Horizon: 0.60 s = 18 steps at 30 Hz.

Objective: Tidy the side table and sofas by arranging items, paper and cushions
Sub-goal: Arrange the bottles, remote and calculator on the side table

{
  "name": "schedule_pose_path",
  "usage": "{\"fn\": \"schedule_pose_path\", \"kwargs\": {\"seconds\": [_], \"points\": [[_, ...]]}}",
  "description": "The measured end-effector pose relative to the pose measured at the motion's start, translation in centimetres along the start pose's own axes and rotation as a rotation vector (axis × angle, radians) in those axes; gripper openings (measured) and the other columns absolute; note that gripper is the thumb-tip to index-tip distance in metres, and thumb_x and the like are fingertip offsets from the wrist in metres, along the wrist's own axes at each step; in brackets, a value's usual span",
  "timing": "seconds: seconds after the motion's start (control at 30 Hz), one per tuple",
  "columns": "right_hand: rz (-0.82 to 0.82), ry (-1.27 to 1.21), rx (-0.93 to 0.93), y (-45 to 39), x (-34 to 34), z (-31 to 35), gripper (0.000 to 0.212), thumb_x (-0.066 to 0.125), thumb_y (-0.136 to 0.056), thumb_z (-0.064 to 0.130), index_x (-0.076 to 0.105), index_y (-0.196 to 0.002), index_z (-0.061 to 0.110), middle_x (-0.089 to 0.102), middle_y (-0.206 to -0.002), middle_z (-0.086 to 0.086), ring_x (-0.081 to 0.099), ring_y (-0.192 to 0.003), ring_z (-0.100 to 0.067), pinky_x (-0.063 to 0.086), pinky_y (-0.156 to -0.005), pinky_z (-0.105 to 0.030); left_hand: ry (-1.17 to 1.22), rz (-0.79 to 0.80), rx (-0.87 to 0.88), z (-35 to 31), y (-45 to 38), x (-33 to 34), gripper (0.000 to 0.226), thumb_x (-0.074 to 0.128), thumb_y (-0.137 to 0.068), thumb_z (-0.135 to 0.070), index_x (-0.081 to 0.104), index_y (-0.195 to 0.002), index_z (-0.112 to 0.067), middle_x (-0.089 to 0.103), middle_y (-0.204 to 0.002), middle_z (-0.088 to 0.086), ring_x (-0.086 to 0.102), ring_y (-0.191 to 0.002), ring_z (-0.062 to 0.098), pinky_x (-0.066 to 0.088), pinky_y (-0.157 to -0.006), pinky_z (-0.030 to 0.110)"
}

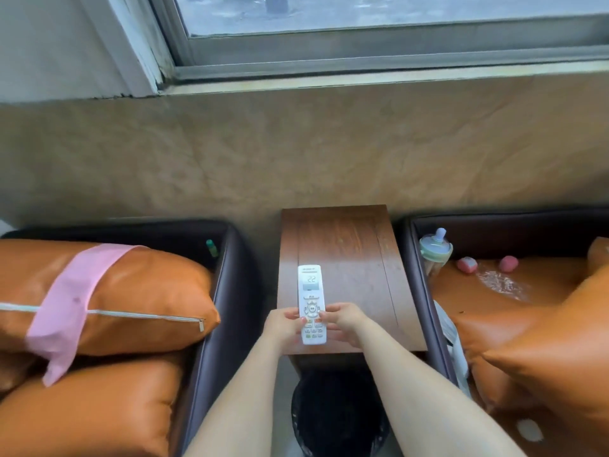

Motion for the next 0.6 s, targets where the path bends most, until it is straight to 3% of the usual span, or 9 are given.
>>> {"fn": "schedule_pose_path", "kwargs": {"seconds": [0.1, 0.23, 0.3, 0.37, 0.5, 0.6], "points": [[-0.055, -0.092, 0.002, -3.8, 3.4, 1.8, 0.028, 0.050, -0.095, 0.002, 0.054, -0.122, -0.003, 0.066, -0.109, -0.017, 0.068, -0.081, -0.020, 0.057, -0.061, -0.026, 0.001, 0.007, 0.007, -0.2, -4.0, -4.0, 0.032, 0.052, -0.093, 0.002, 0.062, -0.122, -0.005, 0.067, -0.115, 0.013, 0.065, -0.096, 0.023, 0.055, -0.072, 0.026], [-0.112, -0.108, -0.038, -4.3, 3.5, 3.0, 0.029, 0.047, -0.094, -0.003, 0.054, -0.122, -0.008, 0.062, -0.118, -0.023, 0.062, -0.106, -0.036, 0.057, -0.074, -0.034, 0.048, -0.059, 0.039, -0.4, -4.6, -4.2, 0.031, 0.053, -0.094, -0.001, 0.064, -0.121, -0.009, 0.068, -0.112, 0.011, 0.067, -0.098, 0.025, 0.055, -0.086, 0.039], [-0.139, -0.109, -0.014, -5.6, 3.9, 3.2, 0.028, 0.047, -0.094, -0.006, 0.055, -0.120, -0.010, 0.061, -0.118, -0.024, 0.060, -0.109, -0.038, 0.057, -0.073, -0.035, 0.074, -0.107, 0.024, 0.2, -5.8, -4.7, 0.030, 0.054, -0.093, -0.003, 0.066, -0.119, -0.012, 0.070, -0.110, 0.009, 0.067, -0.096, 0.026, 0.054, -0.089, 0.043], [-0.157, -0.103, 0.023, -7.4, 4.2, 3.2, 0.028, 0.047, -0.093, -0.007, 0.055, -0.119, -0.012, 0.060, -0.119, -0.024, 0.059, -0.109, -0.040, 0.054, -0.084, -0.042, 0.083, -0.146, 0.004, 0.8, -7.1, -5.0, 0.030, 0.054, -0.093, -0.004, 0.067, -0.118, -0.014, 0.071, -0.107, 0.007, 0.068, -0.095, 0.025, 0.055, -0.087, 0.043], [-0.170, -0.060, 0.063, -10.4, 4.7, 2.9, 0.025, 0.048, -0.092, -0.007, 0.058, -0.116, -0.011, 0.061, -0.118, -0.025, 0.060, -0.108, -0.040, 0.053, -0.083, -0.042, 0.074, -0.206, -0.025, 1.1, -8.8, -5.5, 0.027, 0.054, -0.093, -0.007, 0.070, -0.112, -0.017, 0.069, -0.093, -0.001, 0.067, -0.084, 0.016, 0.057, -0.077, 0.031], [-0.190, -0.007, 0.084, -11.9, 4.7, 2.5, 0.024, 0.051, -0.092, -0.005, 0.060, -0.113, -0.009, 0.063, -0.116, -0.022, 0.062, -0.105, -0.037, 0.054, -0.079, -0.039, 0.009, -0.212, -0.032, 1.9, -10.6, -5.8, 0.026, 0.054, -0.094, -0.008, 0.070, -0.112, -0.016, 0.070, -0.102, 0.003, 0.065, -0.082, 0.015, 0.053, -0.065, 0.020]]}}
Point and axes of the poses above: each hand's wrist, its own y-axis away from the middle knuckle, its own x-axis out of the palm, z = x × y, the point moved 8 cm from there along -y, towards the middle knuckle
